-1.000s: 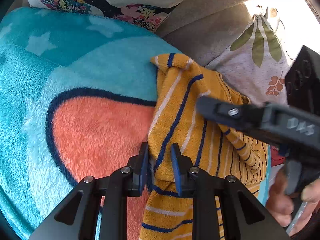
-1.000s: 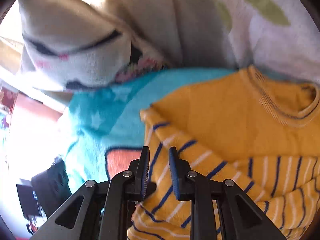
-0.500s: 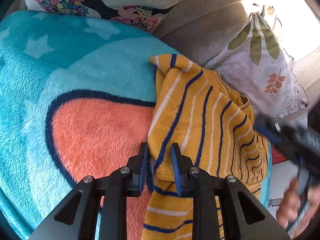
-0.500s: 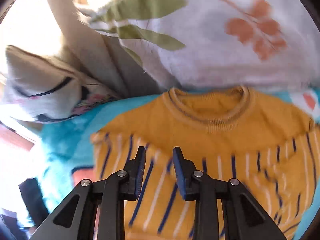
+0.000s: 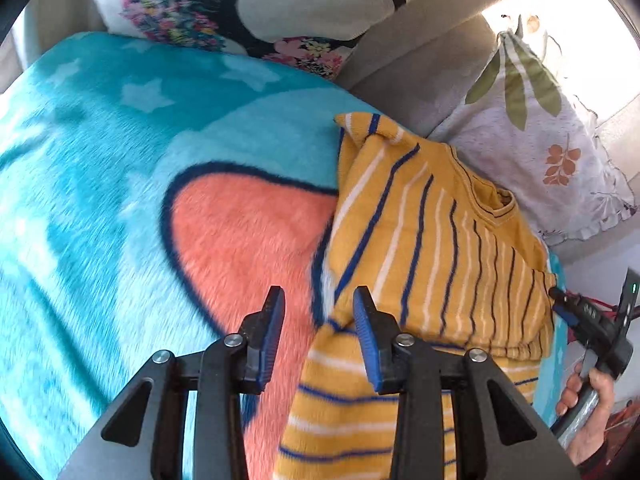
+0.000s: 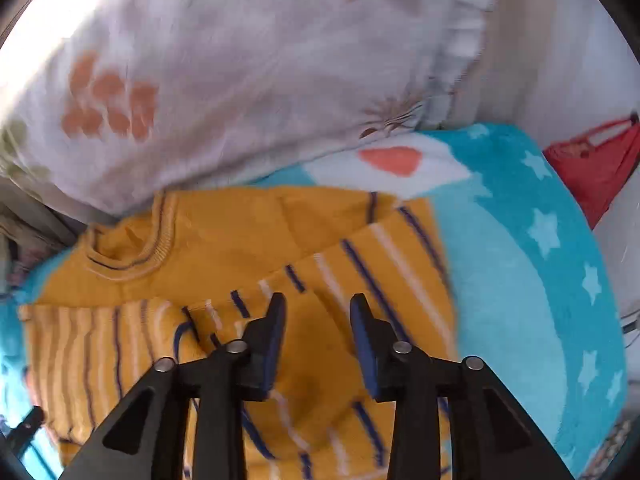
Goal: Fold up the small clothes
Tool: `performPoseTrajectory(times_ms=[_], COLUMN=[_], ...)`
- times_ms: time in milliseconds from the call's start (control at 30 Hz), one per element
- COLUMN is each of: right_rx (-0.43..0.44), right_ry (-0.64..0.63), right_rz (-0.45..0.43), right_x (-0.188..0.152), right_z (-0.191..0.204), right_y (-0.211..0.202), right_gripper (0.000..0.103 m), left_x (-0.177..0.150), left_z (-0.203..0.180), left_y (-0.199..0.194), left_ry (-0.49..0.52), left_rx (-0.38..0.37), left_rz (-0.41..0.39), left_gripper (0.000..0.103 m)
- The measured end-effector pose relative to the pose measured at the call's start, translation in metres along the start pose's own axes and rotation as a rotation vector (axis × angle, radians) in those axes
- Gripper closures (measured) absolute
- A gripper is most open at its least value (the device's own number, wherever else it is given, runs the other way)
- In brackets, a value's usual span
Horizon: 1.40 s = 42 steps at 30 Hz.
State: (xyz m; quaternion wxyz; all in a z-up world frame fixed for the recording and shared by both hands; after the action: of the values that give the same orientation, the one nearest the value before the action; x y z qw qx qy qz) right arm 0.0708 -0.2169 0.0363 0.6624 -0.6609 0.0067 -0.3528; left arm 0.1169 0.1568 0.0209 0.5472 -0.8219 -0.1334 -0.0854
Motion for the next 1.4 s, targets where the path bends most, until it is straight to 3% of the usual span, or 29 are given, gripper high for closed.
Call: performPoseTrajectory(times_ms=[133,267,467,533,633,667,700,767,800,833,900,1067,1100,1133,1167,1233,1333,1400], right_rx=[0.023,0.119,0.174,0.157,0.112,0.099,0.112,0.129,0.062,-0.010,-0.022,0.209,0.252,0.292,0.321,0.382,0.453,0.504], right_ry=[-0.082,-0.089,-0.021,0.003,-0.072,-0.115,-0.139,-0.085,-0.040,-0.011,0.076,0.124,0.119,0.109,0.099,0.083,0.087,0.109], right_rz=[0.055,0.052,0.039,0.039,0.069,0.061,0.068,0.060,0.046,0.040,0.049,0.089,0.108,0.132,0.152,0.198,0.284,0.291], right_x=[-0.037,-0.053,-0.023,-0.011,-0.003,-0.002,0.001,0.007,0.009,0.010,0.006,-0.040,-0.052,-0.067,-0.081,-0.111,-0.150,-0.168], right_z=[-0.034,-0.073,-0.075,-0.070,-0.050,-0.044,-0.041,-0.055,-0.068,-0.078,-0.103,-0.125,-0.128,-0.130,-0.131,-0.133,-0.135,-0.137], right_y=[-0.020,-0.033,-0.020,-0.004,0.019,0.018,0.017,0.009,0.006,0.007,0.004,-0.028,-0.032,-0.037,-0.042,-0.051,-0.052,-0.056], right_gripper=[0.052,0.052,0.052,0.052,0.053,0.057,0.078,0.088,0.099,0.102,0.102,0.097,0.088,0.072,0.066,0.062,0.061,0.060], left_x=[-0.032,-0.067,-0.105,-0.113,-0.122,-0.125,-0.126,-0.127,-0.128,-0.127,-0.128,-0.131,-0.132,-0.135,-0.137,-0.143,-0.148,-0.151], left_z=[0.007,0.014,0.019,0.017,0.016,0.018,0.020,0.028,0.033,0.036,0.041,0.040,0.043,0.045,0.048,0.050,0.044,0.038], left_y=[-0.021,-0.036,-0.063,-0.072,-0.085,-0.089,-0.093,-0.096,-0.097,-0.096,-0.092,-0.072,-0.066,-0.059,-0.053,-0.046,-0.047,-0.045], left_ry=[-0.031,-0.047,-0.073,-0.064,-0.049,-0.052,-0.057,-0.078,-0.091,-0.105,-0.121,-0.111,-0.122,-0.137,-0.152,-0.168,-0.132,-0.116], left_rx=[0.010,0.030,0.039,0.049,0.071,0.075,0.081,0.097,0.104,0.108,0.105,0.072,0.060,0.047,0.030,-0.003,-0.043,-0.106], left_rz=[-0.009,0.001,0.001,-0.001,-0.010,-0.014,-0.018,-0.024,-0.024,-0.021,-0.013,0.030,0.049,0.068,0.087,0.103,0.097,0.116], left_gripper=[0.068,0.068,0.068,0.068,0.068,0.068,0.068,0.068,0.068,0.068,0.068,0.068,0.068,0.068,0.068,0.067,0.058,0.051])
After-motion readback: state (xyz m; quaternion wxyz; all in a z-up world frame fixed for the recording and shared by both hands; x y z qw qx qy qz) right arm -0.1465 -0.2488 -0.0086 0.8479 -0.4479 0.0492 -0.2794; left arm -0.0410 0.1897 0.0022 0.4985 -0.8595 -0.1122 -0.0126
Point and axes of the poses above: each gripper's, at about its wrist camera, not at the fingertips, and y roughly the way its jaws point, z to its left, x to its top, the point moved 1 cm from there along y, roughly the way its jaws point, and after that the axes turned 3 degrees about z, right-handed, at the moved point
